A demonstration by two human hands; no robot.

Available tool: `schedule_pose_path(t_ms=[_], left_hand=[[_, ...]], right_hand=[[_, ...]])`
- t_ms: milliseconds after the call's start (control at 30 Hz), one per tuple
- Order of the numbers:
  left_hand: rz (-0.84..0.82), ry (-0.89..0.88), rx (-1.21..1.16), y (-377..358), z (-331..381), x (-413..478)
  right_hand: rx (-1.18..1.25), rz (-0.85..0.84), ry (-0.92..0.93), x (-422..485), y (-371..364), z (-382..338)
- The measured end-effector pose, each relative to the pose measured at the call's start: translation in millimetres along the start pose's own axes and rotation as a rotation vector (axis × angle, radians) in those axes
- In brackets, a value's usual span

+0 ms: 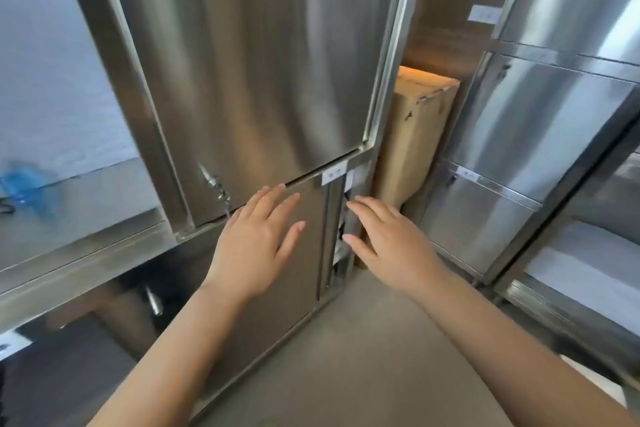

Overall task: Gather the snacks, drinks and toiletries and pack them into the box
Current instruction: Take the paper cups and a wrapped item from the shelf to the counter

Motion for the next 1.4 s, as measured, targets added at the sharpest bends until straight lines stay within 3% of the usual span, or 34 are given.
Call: schedule_pose_path(t_ms=[267,567,1033,1400], left_hand=[[-0.128,-0.422,-0.059,-84,190,103],[-0.24,-0.753,-0.201,-237,374,219],[-0.378,-0.917,-0.292,-441,566,409],[-0.353,-0.898,-0.218,-579,685,507]], right_hand=[[-0.131,0.248,-0.547,-130,81,184],[-0.31,0.189,-0.935,-221,102,380],[-0.379,0.114,-1.249,-235,87,651],[-0.347,0.108,-1.197,-269,62,858]])
Point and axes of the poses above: each hand's wrist, its own x-axis towards the middle knuckle, its own y-axis out of the back of the hand, z = x × y, the point moved 3 cm from there along x, towards the middle knuckle, and after that the axes turned 13 degrees about -x, right-handed, at the moved point
